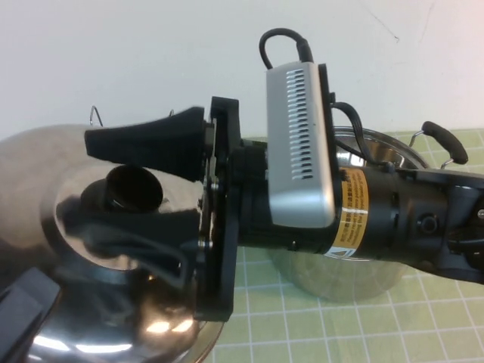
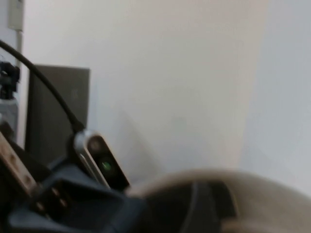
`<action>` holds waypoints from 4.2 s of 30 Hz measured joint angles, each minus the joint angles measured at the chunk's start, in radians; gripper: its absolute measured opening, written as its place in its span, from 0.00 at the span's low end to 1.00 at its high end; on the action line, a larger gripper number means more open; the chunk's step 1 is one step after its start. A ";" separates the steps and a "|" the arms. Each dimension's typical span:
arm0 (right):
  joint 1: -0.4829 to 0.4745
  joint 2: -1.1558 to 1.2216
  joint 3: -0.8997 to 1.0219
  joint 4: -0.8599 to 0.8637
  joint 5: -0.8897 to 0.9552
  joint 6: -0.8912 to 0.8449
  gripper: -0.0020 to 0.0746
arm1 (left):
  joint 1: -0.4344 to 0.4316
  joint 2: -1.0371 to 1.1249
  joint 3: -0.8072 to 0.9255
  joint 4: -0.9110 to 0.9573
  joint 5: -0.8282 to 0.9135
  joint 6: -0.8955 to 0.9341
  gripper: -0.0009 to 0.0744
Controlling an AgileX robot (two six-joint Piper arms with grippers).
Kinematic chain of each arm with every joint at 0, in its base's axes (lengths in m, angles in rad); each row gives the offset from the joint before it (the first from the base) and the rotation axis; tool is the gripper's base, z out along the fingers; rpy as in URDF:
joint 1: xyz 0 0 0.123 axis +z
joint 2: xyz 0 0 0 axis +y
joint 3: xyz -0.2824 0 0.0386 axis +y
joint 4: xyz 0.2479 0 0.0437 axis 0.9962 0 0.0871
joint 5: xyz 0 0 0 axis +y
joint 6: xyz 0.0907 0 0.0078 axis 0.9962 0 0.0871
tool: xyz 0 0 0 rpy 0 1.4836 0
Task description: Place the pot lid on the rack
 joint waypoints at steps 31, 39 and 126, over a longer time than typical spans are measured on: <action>0.006 -0.704 0.091 -0.264 1.091 -0.171 0.03 | 0.000 0.781 -0.721 0.895 0.295 0.161 0.14; 0.006 -0.841 0.281 -0.254 1.133 -0.124 0.02 | 0.000 1.040 -0.852 0.898 0.266 0.301 0.14; 0.006 -1.280 0.720 0.631 1.544 -0.699 0.02 | 0.000 -0.073 -0.166 -1.624 1.328 2.726 0.01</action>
